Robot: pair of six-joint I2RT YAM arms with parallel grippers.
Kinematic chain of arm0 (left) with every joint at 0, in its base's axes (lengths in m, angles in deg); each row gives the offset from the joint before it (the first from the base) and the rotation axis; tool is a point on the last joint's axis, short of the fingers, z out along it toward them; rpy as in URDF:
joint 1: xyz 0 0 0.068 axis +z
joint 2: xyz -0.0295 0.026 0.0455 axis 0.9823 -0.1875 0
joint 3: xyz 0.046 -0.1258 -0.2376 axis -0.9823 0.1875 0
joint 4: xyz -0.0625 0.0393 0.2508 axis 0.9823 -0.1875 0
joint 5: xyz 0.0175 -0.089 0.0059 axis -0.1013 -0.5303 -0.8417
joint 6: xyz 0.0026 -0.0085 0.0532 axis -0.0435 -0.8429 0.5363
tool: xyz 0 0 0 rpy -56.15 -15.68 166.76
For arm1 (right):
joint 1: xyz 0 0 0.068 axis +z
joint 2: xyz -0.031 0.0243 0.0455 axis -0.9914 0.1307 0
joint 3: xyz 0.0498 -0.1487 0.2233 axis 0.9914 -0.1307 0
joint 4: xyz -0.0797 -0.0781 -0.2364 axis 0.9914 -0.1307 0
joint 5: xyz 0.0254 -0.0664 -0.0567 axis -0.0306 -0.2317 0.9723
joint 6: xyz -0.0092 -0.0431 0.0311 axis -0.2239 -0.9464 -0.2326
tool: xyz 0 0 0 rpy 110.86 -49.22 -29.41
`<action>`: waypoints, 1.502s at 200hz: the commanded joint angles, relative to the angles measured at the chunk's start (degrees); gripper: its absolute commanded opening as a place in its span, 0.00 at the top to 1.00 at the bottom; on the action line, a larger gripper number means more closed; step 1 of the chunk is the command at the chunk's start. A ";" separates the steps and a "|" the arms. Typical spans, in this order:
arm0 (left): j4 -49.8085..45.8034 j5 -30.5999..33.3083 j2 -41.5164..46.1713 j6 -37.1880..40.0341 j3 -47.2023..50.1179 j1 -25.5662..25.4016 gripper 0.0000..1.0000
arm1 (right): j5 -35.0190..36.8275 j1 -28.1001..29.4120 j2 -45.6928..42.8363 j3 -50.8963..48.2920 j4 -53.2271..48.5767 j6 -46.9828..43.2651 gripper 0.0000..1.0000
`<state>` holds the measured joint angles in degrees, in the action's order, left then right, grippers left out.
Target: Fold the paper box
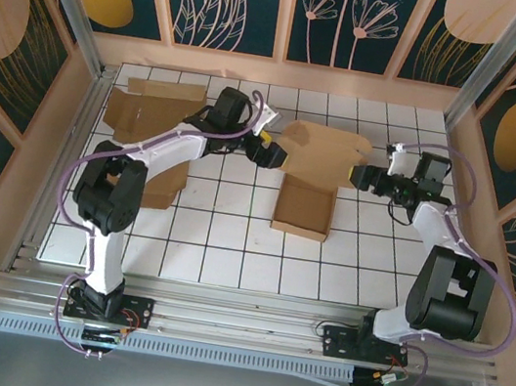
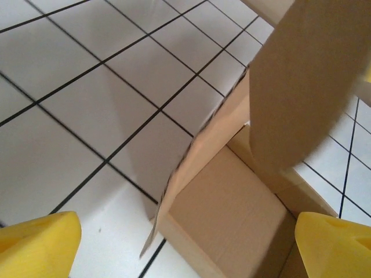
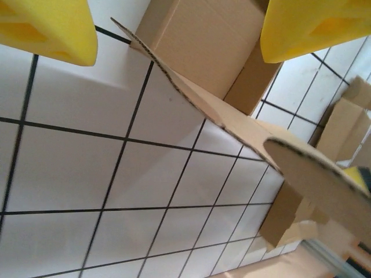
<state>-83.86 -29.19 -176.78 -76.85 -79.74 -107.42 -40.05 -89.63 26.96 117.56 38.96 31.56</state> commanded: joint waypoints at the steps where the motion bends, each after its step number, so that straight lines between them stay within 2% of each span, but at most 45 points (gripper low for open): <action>1: 2.08 -2.17 -3.25 2.18 -3.30 -0.91 0.14 | -3.35 0.51 -0.24 -2.37 7.57 1.06 0.41; 15: 1.44 -1.40 -4.84 2.37 -4.83 -1.58 0.23 | -1.95 1.17 -0.99 -3.65 8.82 1.59 0.54; 40: 1.57 0.56 -4.94 1.82 -4.60 -2.68 0.48 | 4.12 3.37 -3.38 -5.98 11.10 3.04 0.67; 66: 4.97 2.98 -2.48 -0.86 -1.00 -3.14 0.63 | 12.08 6.15 -6.23 -7.56 12.69 4.10 0.77; 91: 5.78 8.15 -0.34 -2.81 1.26 -3.19 0.64 | 17.04 8.17 -8.33 -8.82 14.33 4.99 0.86; 107: 4.13 11.97 0.67 -3.13 1.87 -3.24 0.49 | 19.85 9.23 -9.57 -9.61 15.02 4.19 0.87; 126: 3.11 16.01 2.57 -3.05 3.52 -3.19 0.43 | 20.20 9.63 -10.67 -10.26 15.65 3.02 0.85; 149: 3.69 17.26 5.25 -3.39 5.40 -3.24 0.44 | 20.27 9.61 -11.57 -11.57 17.99 2.09 0.85; 187: 1.68 13.63 3.58 -3.21 3.86 -3.24 0.59 | 19.74 9.61 -9.37 -11.28 19.72 3.32 0.88; 196: 0.79 13.62 2.65 -3.02 3.15 -3.23 0.61 | 19.38 9.61 -9.04 -11.04 19.57 3.32 0.86; 203: 0.28 13.79 2.21 -2.94 2.72 -3.24 0.62 | 18.93 9.65 -9.03 -10.83 19.17 3.04 0.80; 209: -0.09 13.88 1.90 -2.84 2.38 -3.24 0.65 | 18.45 9.41 -9.28 -10.73 18.69 2.52 0.70; 222: -0.54 14.01 1.86 -2.54 1.96 -3.19 0.68 | 18.61 8.80 -10.18 -10.43 17.29 1.02 0.40; 234: -0.97 14.02 2.07 -2.13 1.66 -3.24 0.70 | 19.57 8.08 -10.99 -10.20 15.86 -1.31 0.30; 271: -1.64 13.84 2.21 -1.12 0.95 -3.23 0.74 | 19.69 6.12 -9.56 -8.60 14.09 -9.42 0.26; 300: -2.70 13.16 1.80 -0.28 -0.45 -3.24 0.80 | 11.70 5.34 -6.39 -6.62 16.40 -13.04 0.26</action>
<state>-84.93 -14.55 -174.35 -78.69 -77.68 -110.39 -22.41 -83.79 18.07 107.86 53.78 24.08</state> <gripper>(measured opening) 0.210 0.743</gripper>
